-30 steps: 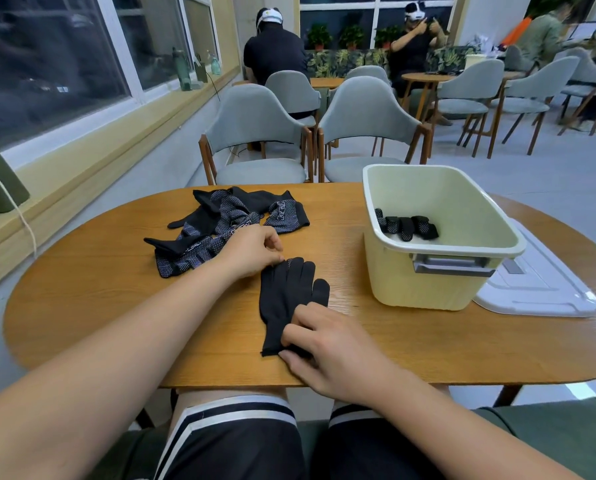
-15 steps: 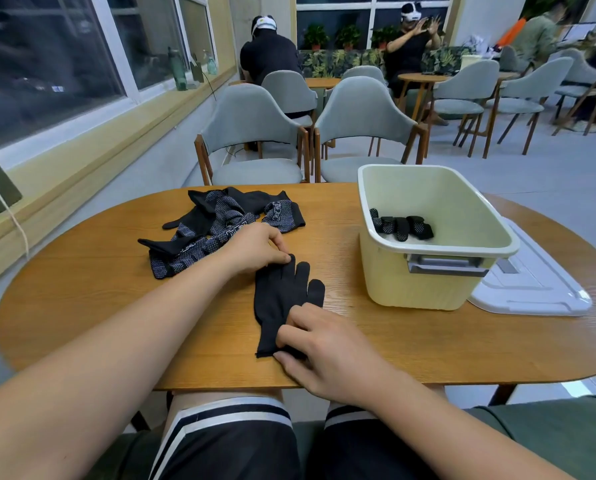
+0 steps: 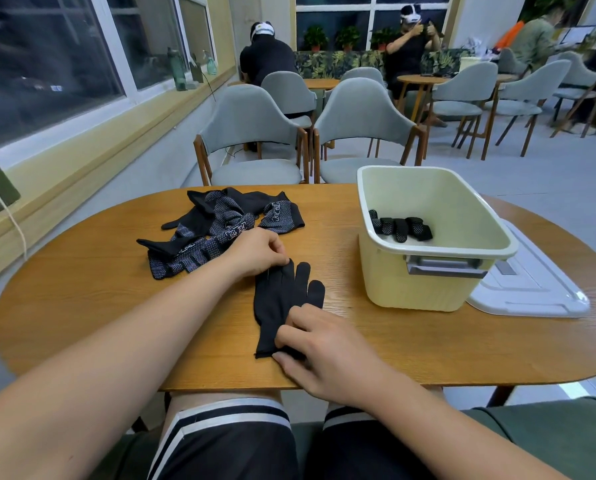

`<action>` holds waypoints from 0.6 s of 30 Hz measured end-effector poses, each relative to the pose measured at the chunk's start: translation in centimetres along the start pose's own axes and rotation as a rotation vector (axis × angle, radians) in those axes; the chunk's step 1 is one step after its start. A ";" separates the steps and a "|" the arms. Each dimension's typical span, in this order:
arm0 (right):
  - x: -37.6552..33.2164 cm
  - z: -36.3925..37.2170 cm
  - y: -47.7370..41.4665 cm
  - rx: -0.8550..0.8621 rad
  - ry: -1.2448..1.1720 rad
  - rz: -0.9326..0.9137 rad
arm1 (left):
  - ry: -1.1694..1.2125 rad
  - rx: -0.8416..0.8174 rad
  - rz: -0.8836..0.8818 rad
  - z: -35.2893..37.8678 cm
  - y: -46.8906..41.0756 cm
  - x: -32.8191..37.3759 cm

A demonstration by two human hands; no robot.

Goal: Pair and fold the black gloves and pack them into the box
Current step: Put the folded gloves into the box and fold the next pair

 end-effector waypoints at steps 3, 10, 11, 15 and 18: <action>0.1 0.1 0.0 -0.004 0.002 0.001 | -0.007 0.012 -0.001 0.3 -0.1 0.1; 0.0 0.0 0.0 -0.012 0.011 0.003 | -0.011 -0.060 -0.003 -0.2 -0.3 0.1; 0.0 0.0 0.0 -0.012 0.008 0.003 | -0.008 -0.064 -0.010 -0.2 -0.3 0.1; 0.1 0.0 0.0 -0.001 -0.003 -0.001 | 0.038 -0.068 0.006 0.2 -0.4 0.9; 0.1 0.1 0.0 0.008 0.000 -0.004 | 0.012 -0.035 0.042 0.6 0.0 1.4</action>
Point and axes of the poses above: each hand's wrist, its own y-axis away from the middle knuckle, its own z-axis out of the palm, x = y × z, the point moved 2 cm from there along -y, towards the middle knuckle, and after that the axes turned 5 degrees about -y, right-handed, at the moved point
